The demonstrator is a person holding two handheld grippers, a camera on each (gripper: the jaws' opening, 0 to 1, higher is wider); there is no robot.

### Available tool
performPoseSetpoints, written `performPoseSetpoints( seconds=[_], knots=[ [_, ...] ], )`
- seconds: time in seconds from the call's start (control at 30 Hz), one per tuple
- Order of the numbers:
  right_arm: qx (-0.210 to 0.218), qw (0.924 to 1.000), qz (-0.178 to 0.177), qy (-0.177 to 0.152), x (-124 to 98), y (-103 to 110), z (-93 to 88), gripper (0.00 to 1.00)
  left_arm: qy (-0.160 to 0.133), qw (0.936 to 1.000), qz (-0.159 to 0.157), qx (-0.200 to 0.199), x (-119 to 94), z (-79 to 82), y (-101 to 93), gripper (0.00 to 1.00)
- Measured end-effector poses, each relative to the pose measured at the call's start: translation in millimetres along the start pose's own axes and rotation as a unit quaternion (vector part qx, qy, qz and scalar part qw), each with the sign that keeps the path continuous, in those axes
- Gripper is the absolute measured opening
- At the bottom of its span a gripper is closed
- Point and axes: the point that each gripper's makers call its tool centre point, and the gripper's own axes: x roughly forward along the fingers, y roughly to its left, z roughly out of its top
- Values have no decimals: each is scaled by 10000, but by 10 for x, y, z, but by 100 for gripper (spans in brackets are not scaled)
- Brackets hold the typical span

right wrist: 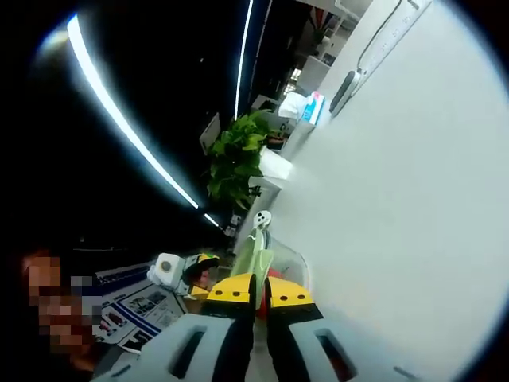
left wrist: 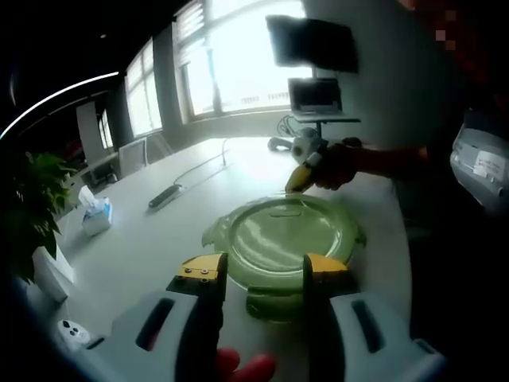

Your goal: Pick up the tomato from the tabletop place it into the food storage container close the lid and lock the latches

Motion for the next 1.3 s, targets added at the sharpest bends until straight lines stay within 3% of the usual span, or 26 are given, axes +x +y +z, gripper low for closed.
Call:
performPoseSetpoints(
  seconds=[0.17,0.27,0.43,0.57,0.63,0.73,0.8,0.83,0.9,1.03,1.1,1.17,1.23,1.3],
  knots=[
    [-5,10000,-94,-30,-56,-47,-17,0,14,10000,-6,-2,6,-10,-12,29],
    [276,9996,-11,-26,-58,-54,9,0,-8,10000,-2,-17,10,-4,-8,29],
    [200,9998,-39,-31,-50,-32,-42,0,-18,10000,-12,17,8,33,-27,29],
    [-365,9988,-274,-176,-66,-61,-9,0,-55,9999,-25,115,28,98,-34,29],
    [-495,9972,-426,-372,-96,-94,64,7,-83,9998,-45,152,42,135,-47,29],
    [-576,9967,-446,-366,-163,-43,68,7,-116,9997,-113,194,79,180,-79,29],
    [-1071,9905,-534,-684,-237,14,227,7,-119,9995,-181,241,142,226,-97,29],
    [-1213,9886,-612,-643,-261,27,230,7,-107,9993,-222,280,167,237,-107,29],
    [-1973,9737,-786,-829,-282,136,288,8,-75,9984,-386,412,256,273,-137,29],
    [-3113,9414,-1129,-639,-332,267,304,13,53,9973,-518,526,365,295,-140,29],
    [-3693,9191,-1273,-523,-331,327,245,15,149,9963,-604,592,404,292,-151,30],
    [-4334,8902,-1352,-373,-323,452,162,16,395,9936,-806,690,457,251,-189,32],
    [-4635,8756,-1332,-293,-315,561,87,19,629,9907,-948,752,505,219,-201,32],
    [-4771,8683,-1325,-294,-304,638,35,20,756,9887,-1008,809,548,215,-190,32]
  ],
)
